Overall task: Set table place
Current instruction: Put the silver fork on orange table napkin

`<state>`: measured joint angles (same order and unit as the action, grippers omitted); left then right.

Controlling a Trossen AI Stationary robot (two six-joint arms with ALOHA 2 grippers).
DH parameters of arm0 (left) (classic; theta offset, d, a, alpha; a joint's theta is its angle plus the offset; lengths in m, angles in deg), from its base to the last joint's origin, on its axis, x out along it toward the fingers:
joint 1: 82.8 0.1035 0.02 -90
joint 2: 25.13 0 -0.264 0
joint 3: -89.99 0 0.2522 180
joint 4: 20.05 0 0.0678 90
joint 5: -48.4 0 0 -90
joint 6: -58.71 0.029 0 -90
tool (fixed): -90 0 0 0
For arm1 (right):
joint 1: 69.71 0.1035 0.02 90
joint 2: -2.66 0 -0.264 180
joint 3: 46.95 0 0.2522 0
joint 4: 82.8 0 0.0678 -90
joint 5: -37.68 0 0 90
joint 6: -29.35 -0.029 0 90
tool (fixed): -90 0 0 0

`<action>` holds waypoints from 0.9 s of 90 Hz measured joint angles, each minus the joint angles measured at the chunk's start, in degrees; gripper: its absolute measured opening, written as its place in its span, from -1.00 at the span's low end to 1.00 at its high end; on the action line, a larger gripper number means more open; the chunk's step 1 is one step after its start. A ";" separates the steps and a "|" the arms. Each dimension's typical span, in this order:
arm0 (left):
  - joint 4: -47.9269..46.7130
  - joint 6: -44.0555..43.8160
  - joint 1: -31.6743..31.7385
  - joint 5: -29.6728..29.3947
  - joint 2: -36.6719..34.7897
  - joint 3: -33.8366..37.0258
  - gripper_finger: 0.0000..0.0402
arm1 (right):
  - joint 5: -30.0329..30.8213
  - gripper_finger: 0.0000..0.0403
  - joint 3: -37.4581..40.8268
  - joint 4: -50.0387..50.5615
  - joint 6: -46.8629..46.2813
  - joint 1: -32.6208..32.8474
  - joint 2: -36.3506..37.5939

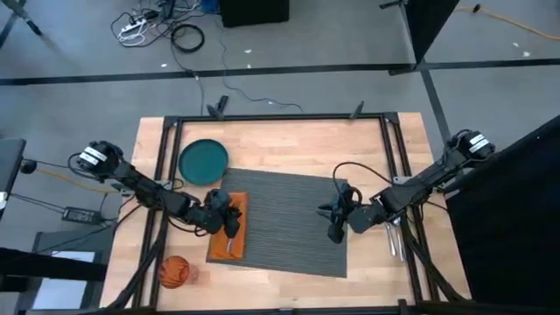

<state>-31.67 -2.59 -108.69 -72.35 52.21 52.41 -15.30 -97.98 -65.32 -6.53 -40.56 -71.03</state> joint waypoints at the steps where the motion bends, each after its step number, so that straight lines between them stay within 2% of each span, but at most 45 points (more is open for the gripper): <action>1: -0.12 0.00 0.00 0.01 0.00 0.00 -0.58 | -0.05 -0.74 0.00 -0.03 0.00 0.00 0.00; 28: -1.03 1.11 0.00 1.51 0.00 -0.04 -0.41 | -0.81 -0.74 0.00 -0.11 0.02 0.00 0.00; 53: -1.94 2.58 0.02 5.16 -1.23 -0.24 -0.39 | -1.14 -0.74 0.00 -0.27 -0.13 0.00 0.00; 81: -21.35 2.75 0.11 4.96 -1.64 -8.10 -0.39 | -2.31 -0.74 0.00 -0.73 -0.55 0.00 0.02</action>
<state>-53.02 0.16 -108.58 -67.39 50.57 44.31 -17.61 -97.98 -66.05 -7.07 -40.56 -71.00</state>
